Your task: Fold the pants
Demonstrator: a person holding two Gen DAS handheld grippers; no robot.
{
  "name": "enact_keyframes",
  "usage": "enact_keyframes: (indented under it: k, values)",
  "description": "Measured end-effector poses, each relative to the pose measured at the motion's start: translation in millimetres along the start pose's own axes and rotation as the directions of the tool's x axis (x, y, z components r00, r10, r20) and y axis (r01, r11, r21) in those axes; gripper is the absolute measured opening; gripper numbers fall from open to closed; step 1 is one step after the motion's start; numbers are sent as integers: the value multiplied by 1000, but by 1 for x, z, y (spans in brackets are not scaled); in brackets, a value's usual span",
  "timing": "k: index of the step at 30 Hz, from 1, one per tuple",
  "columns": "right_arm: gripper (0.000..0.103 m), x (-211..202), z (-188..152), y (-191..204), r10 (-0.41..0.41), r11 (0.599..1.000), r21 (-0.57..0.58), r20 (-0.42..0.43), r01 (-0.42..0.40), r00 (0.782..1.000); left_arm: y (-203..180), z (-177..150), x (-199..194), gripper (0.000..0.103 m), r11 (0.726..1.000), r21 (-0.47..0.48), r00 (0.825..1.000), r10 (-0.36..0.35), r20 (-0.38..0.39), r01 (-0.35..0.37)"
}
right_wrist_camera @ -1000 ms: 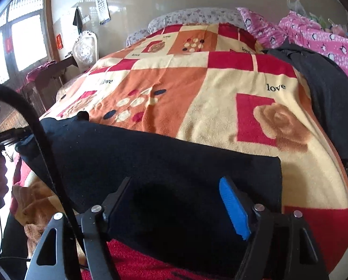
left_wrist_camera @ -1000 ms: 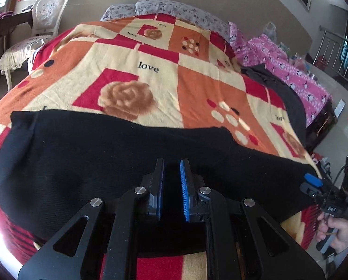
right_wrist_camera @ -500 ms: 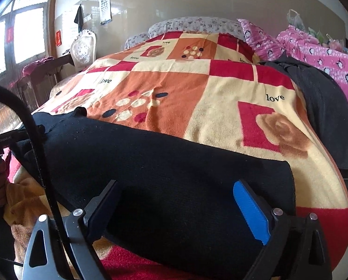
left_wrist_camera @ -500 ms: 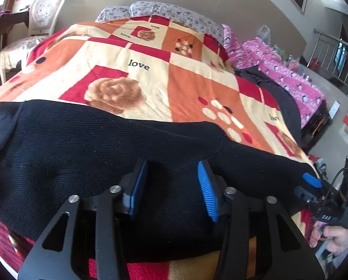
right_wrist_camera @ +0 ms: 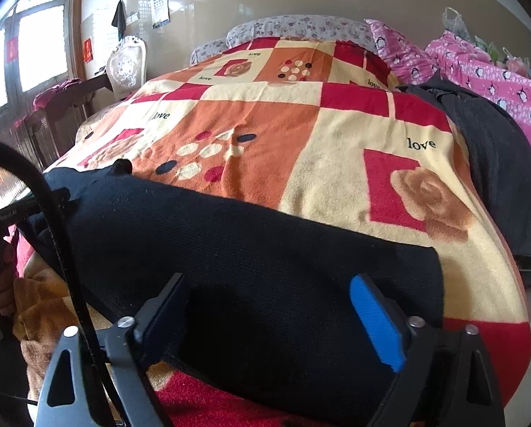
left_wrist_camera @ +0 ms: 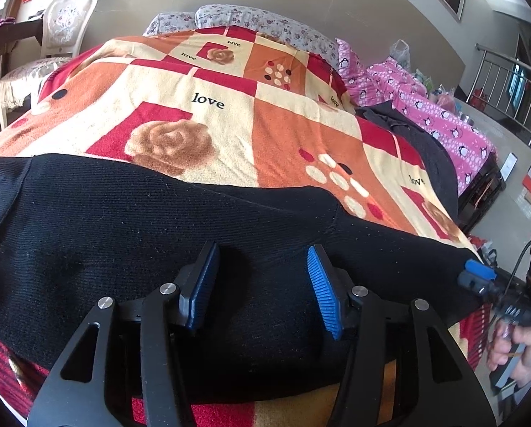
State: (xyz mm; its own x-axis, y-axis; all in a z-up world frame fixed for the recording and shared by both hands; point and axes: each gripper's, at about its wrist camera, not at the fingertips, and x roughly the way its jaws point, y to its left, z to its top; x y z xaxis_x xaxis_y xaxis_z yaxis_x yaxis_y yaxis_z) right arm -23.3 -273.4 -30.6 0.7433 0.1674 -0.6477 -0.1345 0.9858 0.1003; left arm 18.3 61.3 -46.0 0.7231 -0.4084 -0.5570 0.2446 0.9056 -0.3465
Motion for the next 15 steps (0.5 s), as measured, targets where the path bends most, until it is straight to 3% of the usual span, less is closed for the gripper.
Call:
enact_keyframes:
  k: [5,8,10,12,15]
  values:
    - [76,-63,1,-41,-6,980,198,152,-25,988,-1,0,0,54,1000,-3,1000,-4,2,4]
    - [76,-91,-17,-69,-27,931,363,189,-45,982,0,1,-1,54,1000,-12,1000,-7,6,7]
    - [76,-102,-36,-89,-26,865,495,205,-81,978,1,1,-1,54,1000,-15,1000,-10,6,10]
    - [76,-104,-60,-106,0,763,631,217,-141,976,0,2,-1,54,1000,-15,1000,-10,5,10]
    - [74,-91,-86,-118,92,643,728,235,-238,968,1,1,-2,54,1000,-15,1000,-10,5,10]
